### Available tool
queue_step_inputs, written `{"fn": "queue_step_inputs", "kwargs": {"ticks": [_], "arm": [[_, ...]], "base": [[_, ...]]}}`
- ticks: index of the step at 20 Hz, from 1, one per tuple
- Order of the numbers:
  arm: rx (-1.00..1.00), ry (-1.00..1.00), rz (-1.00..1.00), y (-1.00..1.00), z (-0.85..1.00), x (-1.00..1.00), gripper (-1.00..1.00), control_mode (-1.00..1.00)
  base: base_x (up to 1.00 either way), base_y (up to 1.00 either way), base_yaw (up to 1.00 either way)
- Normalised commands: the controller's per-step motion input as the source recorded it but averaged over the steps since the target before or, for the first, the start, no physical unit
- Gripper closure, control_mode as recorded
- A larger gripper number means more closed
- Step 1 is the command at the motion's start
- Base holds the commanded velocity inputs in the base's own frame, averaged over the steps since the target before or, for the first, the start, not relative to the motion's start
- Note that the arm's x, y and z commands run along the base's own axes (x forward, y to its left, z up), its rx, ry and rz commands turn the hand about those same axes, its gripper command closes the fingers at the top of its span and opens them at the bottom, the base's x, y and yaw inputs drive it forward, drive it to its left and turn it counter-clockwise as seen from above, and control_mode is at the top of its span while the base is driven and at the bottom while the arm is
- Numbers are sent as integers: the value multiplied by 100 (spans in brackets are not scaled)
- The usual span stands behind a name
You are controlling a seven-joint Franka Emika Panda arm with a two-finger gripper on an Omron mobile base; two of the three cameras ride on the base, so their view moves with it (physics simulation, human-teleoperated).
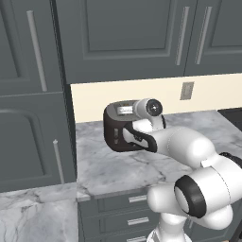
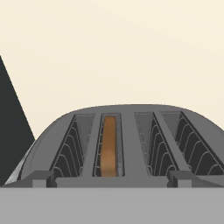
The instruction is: Start the toaster. Once the lever pops up, take the bread to the plate on the dining counter.
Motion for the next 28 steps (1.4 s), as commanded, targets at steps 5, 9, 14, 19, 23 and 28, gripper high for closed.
{"fn": "queue_step_inputs", "kwargs": {"ticks": [5, 9, 14, 19, 23, 28], "arm": [[0, 0, 0, 0, 0, 0, -100, -100], [0, 0, 0, 0, 0, 0, -100, -100], [0, 0, 0, 0, 0, 0, -100, -100], [0, 0, 0, 0, 0, 0, -100, -100], [0, 0, 0, 0, 0, 0, -100, -100], [0, 0, 0, 0, 0, 0, -100, -100]], "base": [[0, 0, 0], [0, 0, 0], [0, 0, 0], [0, 0, 0], [0, 0, 0], [0, 0, 0]]}}
